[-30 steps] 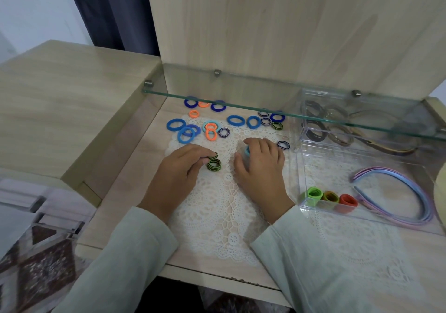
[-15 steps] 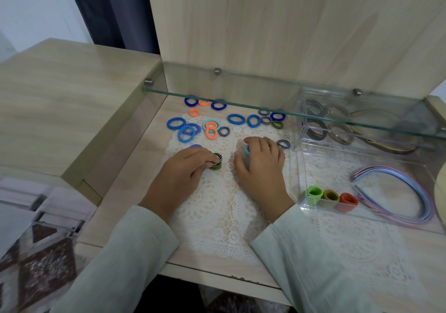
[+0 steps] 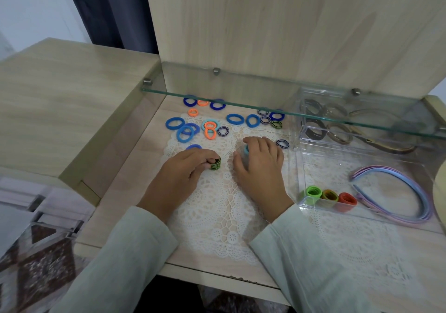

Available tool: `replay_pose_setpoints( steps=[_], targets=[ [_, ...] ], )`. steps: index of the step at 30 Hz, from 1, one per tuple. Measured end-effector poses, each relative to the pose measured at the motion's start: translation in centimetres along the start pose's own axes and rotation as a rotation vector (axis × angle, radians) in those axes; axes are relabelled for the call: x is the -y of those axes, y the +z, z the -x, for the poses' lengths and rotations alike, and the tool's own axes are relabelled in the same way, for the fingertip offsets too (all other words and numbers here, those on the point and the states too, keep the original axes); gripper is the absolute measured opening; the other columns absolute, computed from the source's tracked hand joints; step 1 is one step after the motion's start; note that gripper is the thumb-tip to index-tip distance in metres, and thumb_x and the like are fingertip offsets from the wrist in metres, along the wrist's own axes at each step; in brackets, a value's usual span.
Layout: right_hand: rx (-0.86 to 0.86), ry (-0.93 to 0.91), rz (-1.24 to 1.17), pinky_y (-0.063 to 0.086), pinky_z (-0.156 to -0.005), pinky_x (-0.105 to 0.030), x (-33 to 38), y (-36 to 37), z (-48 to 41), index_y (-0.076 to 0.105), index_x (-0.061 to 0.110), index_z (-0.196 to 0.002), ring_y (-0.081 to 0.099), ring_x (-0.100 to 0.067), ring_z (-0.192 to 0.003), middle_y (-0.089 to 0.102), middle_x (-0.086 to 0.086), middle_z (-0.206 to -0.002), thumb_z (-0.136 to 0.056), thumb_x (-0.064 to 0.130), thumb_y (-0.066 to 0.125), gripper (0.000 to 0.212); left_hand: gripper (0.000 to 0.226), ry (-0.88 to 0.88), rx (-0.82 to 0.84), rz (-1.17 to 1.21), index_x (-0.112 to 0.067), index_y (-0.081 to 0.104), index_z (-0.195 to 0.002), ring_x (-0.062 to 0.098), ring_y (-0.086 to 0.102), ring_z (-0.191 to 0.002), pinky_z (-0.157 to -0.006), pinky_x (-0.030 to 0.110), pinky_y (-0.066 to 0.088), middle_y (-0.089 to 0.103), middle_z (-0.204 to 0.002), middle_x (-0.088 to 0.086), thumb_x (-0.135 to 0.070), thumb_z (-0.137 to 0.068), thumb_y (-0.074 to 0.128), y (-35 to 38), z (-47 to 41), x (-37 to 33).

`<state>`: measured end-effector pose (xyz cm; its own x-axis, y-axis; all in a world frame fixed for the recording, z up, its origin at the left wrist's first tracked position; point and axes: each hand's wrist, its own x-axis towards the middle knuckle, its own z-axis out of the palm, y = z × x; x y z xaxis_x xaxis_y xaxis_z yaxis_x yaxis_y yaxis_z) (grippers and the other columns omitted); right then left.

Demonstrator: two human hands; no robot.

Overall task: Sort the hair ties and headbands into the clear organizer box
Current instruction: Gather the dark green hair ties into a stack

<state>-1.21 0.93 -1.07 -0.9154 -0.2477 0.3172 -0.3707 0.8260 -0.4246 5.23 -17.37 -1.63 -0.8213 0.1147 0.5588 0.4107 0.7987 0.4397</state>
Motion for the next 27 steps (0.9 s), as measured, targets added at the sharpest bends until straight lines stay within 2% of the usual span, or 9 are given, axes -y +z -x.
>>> replay_pose_setpoints(
  steps=[4,8,11,15,19,24,27],
  targets=[
    [-0.013,-0.008,-0.002,0.027,-0.108,-0.051,0.0,0.0,0.0,0.052,0.018,-0.123,0.039,-0.026,-0.128,0.054,-0.001,-0.127,-0.091,0.038,0.044,0.038,0.026,-0.022,0.015,-0.001,-0.014,0.068,-0.115,0.009,0.063,-0.102,-0.090,0.026,0.050,0.071,-0.111,-0.005,-0.006,-0.090,0.066,0.1,0.1,0.1],
    [-0.057,-0.013,0.007,0.029,-0.107,-0.052,0.1,-0.1,0.0,0.054,0.022,-0.125,0.040,-0.028,-0.127,0.049,-0.004,-0.134,-0.091,0.035,0.050,0.037,0.029,-0.007,-0.018,-0.062,-0.016,0.064,-0.121,0.011,0.060,-0.107,-0.095,0.018,0.041,0.069,-0.115,-0.002,-0.025,-0.094,0.057,-0.2,-0.2,-0.2],
    [-0.068,-0.003,0.066,0.029,-0.107,-0.052,0.0,-0.3,0.1,0.055,0.023,-0.128,0.040,-0.030,-0.128,0.048,-0.007,-0.137,-0.090,0.036,0.052,0.040,0.031,-0.006,-0.101,-0.149,-0.016,0.062,-0.125,0.015,0.059,-0.109,-0.093,0.027,0.043,0.068,-0.118,-0.001,-0.026,-0.097,0.053,-0.4,-0.3,-0.1],
    [-0.065,0.064,0.110,0.024,-0.112,-0.050,-0.1,-0.3,-0.1,0.048,0.013,-0.138,0.036,-0.037,-0.134,0.041,-0.017,-0.146,-0.092,0.031,0.052,0.050,0.036,-0.186,-0.106,-0.219,-0.016,0.058,-0.130,0.019,0.055,-0.121,-0.100,0.035,0.041,0.063,-0.128,0.001,-0.028,-0.102,0.038,-0.3,-0.6,-0.1],
    [0.086,0.177,0.195,0.006,-0.118,-0.050,-0.1,0.2,-0.2,0.023,0.008,-0.151,0.011,-0.042,-0.144,0.014,-0.021,-0.158,-0.100,0.034,0.035,0.058,0.050,-0.400,0.015,-0.271,-0.015,0.048,-0.140,0.024,0.041,-0.138,-0.110,0.048,0.036,0.047,-0.148,0.005,-0.034,-0.101,0.024,0.1,-0.7,0.7],
    [0.144,0.121,0.163,0.003,-0.120,-0.042,0.3,0.3,-0.9,0.015,0.007,-0.152,0.006,-0.035,-0.147,0.011,-0.021,-0.158,-0.102,0.033,0.027,0.058,0.056,-0.496,0.073,-0.290,-0.017,0.042,-0.146,0.025,0.027,-0.146,-0.117,0.045,0.021,0.033,-0.158,0.004,-0.037,-0.100,0.018,0.0,-0.9,0.3],
    [0.171,0.054,0.142,0.004,-0.120,-0.041,0.9,0.3,-1.4,0.014,0.011,-0.153,0.006,-0.032,-0.147,0.008,-0.016,-0.160,-0.102,0.038,0.026,0.059,0.050,-0.547,0.115,-0.272,-0.020,0.034,-0.152,0.024,0.017,-0.150,-0.119,0.043,0.013,0.021,-0.163,0.002,-0.034,-0.105,0.022,0.0,-0.9,0.2]
  ],
)
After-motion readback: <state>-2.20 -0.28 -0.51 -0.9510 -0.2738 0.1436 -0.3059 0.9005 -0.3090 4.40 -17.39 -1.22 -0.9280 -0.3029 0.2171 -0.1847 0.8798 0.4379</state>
